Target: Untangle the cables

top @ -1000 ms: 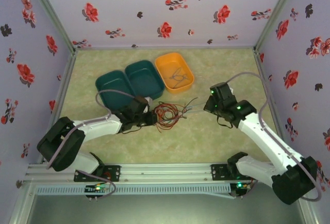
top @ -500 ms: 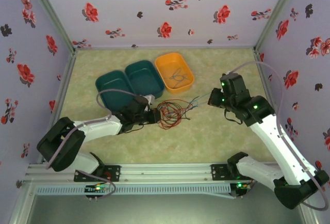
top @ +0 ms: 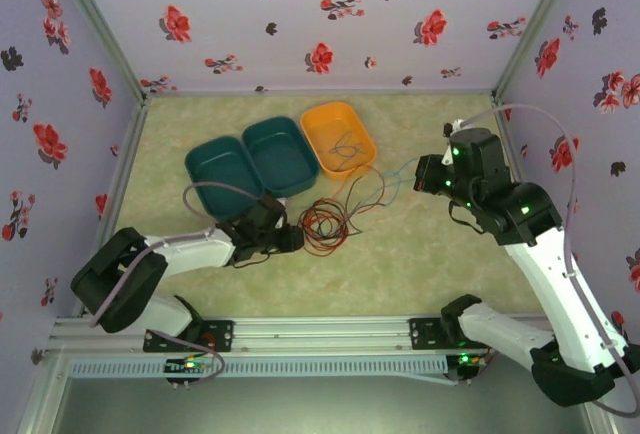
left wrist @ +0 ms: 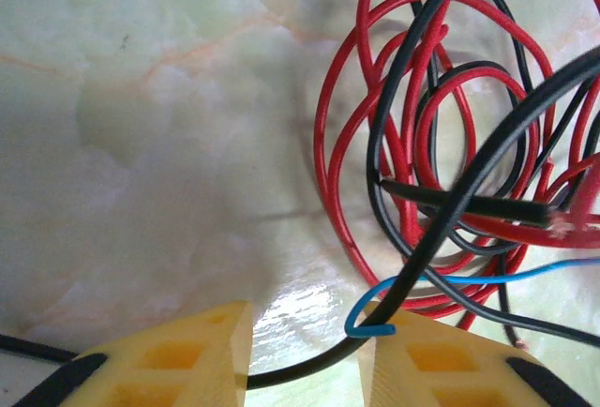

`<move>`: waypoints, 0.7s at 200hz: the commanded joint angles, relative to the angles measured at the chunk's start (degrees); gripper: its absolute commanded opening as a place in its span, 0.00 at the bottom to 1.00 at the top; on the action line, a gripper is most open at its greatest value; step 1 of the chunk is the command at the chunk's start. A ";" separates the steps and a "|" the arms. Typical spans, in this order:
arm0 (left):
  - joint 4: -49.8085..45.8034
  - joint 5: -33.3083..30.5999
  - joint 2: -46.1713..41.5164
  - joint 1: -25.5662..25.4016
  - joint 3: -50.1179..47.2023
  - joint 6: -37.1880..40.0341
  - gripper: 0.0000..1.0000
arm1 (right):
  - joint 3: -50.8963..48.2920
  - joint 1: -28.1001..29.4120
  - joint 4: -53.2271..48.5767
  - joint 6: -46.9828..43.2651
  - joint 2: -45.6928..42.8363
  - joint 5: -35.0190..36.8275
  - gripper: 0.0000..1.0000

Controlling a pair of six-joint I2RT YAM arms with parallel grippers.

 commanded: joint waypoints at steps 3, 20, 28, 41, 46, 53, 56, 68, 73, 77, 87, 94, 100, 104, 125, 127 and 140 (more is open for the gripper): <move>-2.00 -1.29 -0.39 -0.43 0.02 0.83 0.36 | 6.28 -0.41 -3.42 -3.92 0.89 -0.66 0.00; -2.45 -1.33 0.05 -0.55 0.36 1.12 0.36 | 10.20 -0.41 -4.99 -5.52 1.71 0.38 0.00; -2.50 -1.33 0.22 -0.64 0.46 1.19 0.36 | 11.82 -0.41 -5.60 -6.03 2.31 0.28 0.00; -2.57 -1.33 0.02 -0.87 0.37 1.43 0.36 | 14.56 -0.41 -6.70 -6.73 3.33 -0.42 0.00; -2.56 -1.34 -0.08 -1.02 0.36 1.51 0.37 | 15.44 -0.41 -7.05 -6.96 3.57 -0.81 0.00; -2.58 -1.34 -0.33 -1.08 0.36 1.67 0.37 | 16.35 -0.37 -7.53 -7.24 4.08 -1.33 0.00; -2.58 -1.34 -0.49 -1.10 0.36 1.82 0.37 | 16.64 -0.39 -7.67 -7.31 4.19 -1.47 0.00; -2.50 -1.31 -1.19 -1.26 0.44 2.31 0.39 | 17.59 -0.41 -8.43 -7.59 4.66 -1.76 0.00; -2.50 -1.29 -1.58 -1.35 0.45 2.48 0.39 | 17.87 -0.41 -8.64 -7.69 4.66 -1.66 0.00; -2.56 -1.34 -1.84 -1.35 0.53 2.73 0.40 | 18.05 -0.41 -8.82 -7.80 4.76 -1.61 0.00; -2.63 -1.34 -2.63 -1.43 0.66 3.25 0.42 | 18.63 -0.41 -9.34 -8.03 4.89 -1.35 0.00; -2.90 -1.34 -3.24 -1.37 0.77 3.59 0.44 | 19.10 -0.40 -9.67 -8.22 4.88 -1.16 0.00; -3.31 -1.31 -3.83 -1.44 1.03 4.11 0.46 | 19.53 -0.41 -9.89 -8.31 4.86 -1.15 0.00; -3.64 -1.34 -4.37 -1.46 1.21 4.55 0.47 | 19.77 -0.41 -10.13 -8.38 4.84 -1.10 0.00; -6.12 -1.92 -7.83 -1.43 3.20 6.97 0.52 | 20.36 -0.39 -11.16 -8.76 4.77 -0.97 0.00; -6.46 -2.05 -8.20 -1.43 3.44 7.31 0.52 | 20.32 -0.36 -11.21 -8.76 4.75 -0.97 0.00; -8.63 -3.13 -10.79 -1.43 5.55 10.32 0.53 | 19.97 -0.41 -11.48 -9.30 4.67 -1.33 0.00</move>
